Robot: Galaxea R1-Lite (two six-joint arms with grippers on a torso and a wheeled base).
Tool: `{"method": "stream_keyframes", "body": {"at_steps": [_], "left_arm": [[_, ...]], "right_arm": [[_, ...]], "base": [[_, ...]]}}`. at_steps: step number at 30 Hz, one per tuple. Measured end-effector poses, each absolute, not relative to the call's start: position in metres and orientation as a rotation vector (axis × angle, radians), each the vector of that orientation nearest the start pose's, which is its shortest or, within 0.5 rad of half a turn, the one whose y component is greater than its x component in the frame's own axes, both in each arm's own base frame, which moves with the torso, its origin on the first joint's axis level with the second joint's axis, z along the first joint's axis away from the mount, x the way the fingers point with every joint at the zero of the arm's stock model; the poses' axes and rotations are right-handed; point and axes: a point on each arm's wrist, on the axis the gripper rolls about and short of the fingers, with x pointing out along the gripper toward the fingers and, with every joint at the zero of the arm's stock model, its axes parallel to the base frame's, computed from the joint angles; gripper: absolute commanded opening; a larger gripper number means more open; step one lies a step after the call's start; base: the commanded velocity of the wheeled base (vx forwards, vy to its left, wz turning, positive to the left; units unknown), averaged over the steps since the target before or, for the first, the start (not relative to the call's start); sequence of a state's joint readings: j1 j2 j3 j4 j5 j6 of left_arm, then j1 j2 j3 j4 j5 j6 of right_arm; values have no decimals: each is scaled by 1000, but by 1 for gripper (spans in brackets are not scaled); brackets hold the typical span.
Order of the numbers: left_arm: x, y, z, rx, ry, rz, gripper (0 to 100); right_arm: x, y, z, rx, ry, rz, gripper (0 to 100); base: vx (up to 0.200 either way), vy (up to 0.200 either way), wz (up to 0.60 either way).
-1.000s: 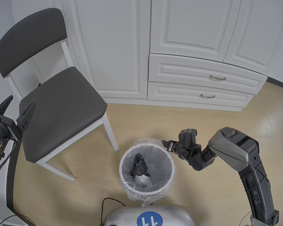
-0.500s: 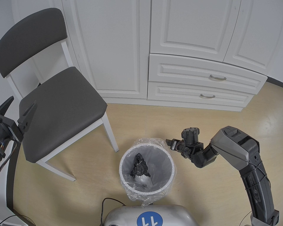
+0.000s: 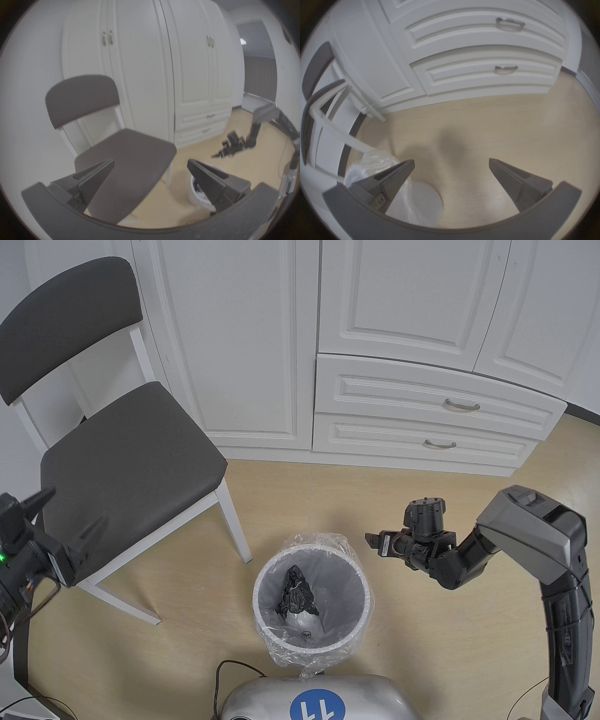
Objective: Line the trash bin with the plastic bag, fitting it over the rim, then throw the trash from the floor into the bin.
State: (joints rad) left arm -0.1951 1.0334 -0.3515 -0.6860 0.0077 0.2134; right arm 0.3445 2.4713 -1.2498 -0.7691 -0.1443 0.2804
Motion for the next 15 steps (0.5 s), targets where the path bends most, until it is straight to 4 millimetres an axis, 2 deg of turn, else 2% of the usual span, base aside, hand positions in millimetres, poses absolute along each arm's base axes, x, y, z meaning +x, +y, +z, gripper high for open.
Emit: {"method": "stream_keyframes", "body": {"at_steps": [5, 10, 15], "left_arm": [[136, -28, 189, 253, 125, -206, 100], [144, -28, 182, 274, 185, -187, 100], [150, -24, 176, 274, 235, -153, 100]], "right_arm": [[404, 141, 29, 52, 449, 160, 100], [375, 127, 66, 16, 339, 171, 100], [343, 107, 89, -43, 259, 157, 100]], "base": [[0, 0, 0], [0, 0, 0], [0, 0, 0]]}}
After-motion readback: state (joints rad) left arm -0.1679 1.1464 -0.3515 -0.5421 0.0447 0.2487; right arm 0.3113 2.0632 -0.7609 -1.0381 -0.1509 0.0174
